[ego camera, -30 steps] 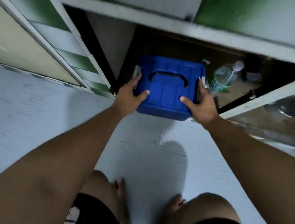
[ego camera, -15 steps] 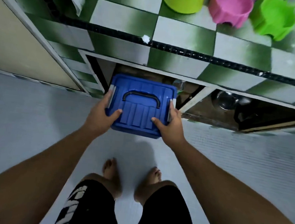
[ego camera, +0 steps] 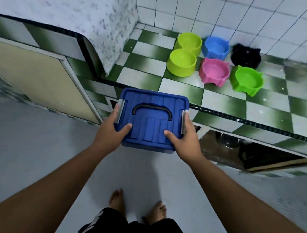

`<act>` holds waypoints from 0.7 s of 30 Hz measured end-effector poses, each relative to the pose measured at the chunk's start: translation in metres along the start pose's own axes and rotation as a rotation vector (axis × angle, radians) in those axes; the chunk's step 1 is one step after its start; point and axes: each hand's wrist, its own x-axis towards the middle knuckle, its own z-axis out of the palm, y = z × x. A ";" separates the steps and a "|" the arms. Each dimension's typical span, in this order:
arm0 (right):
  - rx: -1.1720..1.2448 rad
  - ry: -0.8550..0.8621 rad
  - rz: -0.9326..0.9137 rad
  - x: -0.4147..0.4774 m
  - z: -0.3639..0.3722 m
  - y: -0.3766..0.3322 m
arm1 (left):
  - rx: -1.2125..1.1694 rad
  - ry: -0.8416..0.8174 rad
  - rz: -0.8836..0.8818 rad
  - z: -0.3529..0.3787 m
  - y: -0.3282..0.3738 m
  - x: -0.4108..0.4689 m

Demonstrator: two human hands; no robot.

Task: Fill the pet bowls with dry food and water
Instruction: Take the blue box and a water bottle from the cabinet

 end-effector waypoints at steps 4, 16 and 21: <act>-0.021 -0.046 -0.090 0.040 -0.021 -0.035 | -0.064 0.118 -0.041 -0.006 0.027 0.014; -0.304 -0.271 -0.169 0.232 -0.038 -0.150 | -0.436 0.355 -0.249 -0.018 0.060 0.104; -0.504 -0.320 -0.182 0.316 -0.017 -0.188 | -0.718 0.330 -0.464 -0.027 0.069 0.152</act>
